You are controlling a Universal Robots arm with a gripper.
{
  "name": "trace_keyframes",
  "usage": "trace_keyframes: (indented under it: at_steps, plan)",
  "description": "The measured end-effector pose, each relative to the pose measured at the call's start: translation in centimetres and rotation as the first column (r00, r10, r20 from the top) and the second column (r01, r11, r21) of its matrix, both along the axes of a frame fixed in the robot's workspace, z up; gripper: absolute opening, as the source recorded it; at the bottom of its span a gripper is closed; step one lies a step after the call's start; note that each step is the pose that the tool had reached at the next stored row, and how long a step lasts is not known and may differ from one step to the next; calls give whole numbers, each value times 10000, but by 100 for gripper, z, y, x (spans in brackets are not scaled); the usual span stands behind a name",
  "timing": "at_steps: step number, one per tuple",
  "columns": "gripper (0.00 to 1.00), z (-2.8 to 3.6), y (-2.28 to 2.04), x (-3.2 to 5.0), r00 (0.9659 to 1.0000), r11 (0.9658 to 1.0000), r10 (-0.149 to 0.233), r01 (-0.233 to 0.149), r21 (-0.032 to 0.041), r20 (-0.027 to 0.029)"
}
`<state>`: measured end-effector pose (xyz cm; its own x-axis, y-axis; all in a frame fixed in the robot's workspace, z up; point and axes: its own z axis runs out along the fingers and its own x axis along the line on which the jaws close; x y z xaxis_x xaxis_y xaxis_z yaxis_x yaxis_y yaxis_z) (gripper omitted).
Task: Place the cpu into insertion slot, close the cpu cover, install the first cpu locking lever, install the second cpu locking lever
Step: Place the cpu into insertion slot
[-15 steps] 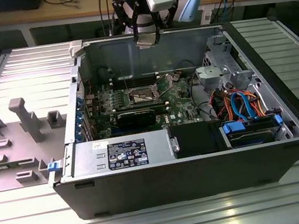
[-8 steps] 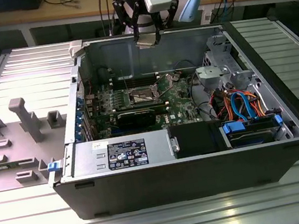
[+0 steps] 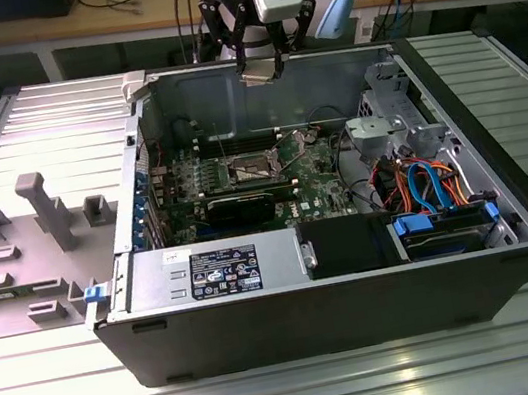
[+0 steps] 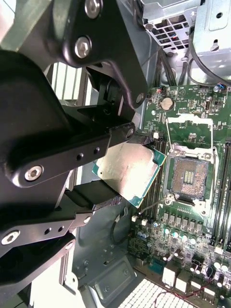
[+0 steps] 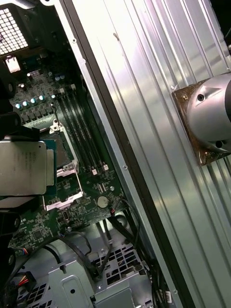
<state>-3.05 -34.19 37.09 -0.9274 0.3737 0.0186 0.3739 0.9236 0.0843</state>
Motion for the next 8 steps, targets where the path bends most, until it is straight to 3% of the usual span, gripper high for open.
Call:
trace_keyframes:
  at_steps: [8]
  plan:
    - [55,0,0,0,10000,10000,-23,23,0,0]
